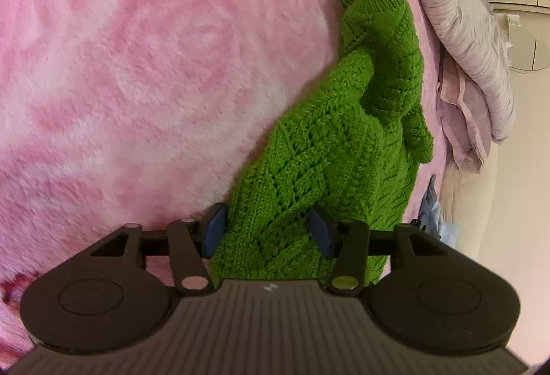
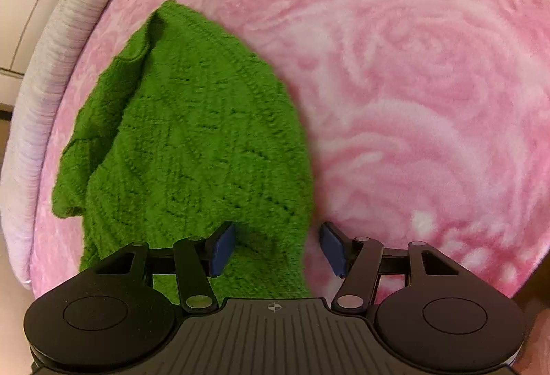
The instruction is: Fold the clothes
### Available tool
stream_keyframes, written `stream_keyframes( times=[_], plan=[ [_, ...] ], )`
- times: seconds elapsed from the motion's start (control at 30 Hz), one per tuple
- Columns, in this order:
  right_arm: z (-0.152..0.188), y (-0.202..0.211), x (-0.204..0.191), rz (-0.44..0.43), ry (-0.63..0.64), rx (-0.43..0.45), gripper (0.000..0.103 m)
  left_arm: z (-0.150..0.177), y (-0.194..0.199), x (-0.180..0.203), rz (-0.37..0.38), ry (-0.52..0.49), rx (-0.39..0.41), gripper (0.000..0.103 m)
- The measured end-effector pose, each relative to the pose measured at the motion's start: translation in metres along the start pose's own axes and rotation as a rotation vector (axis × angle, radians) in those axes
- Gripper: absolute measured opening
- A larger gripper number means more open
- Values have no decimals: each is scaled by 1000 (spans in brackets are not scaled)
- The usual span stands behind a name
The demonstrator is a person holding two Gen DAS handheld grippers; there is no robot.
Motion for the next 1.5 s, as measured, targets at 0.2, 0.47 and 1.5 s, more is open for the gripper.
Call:
stream_keyframes(
  times=[0.2,0.47,1.5],
  plan=[
    [3,12,-25,-75,19,-24,11,-6,18,24,31,-122,18,9],
    [-34,111,-144,-462,100,155,10,-82,165,136,207,-327,295,7],
    [-27,256,-525,-719,504,314,10,-218,441,251,339,-598,605,8]
  ],
)
Point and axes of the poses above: each gripper's, at about its wrist camera, not at the fingertips, and y roughly against the way its jaws point, x to its right, z to its underside, the point moved 10 cm from there along -y, roughly the way its jaws point, and after that the axes turned 1 degree about x, right-handed, at the moved point
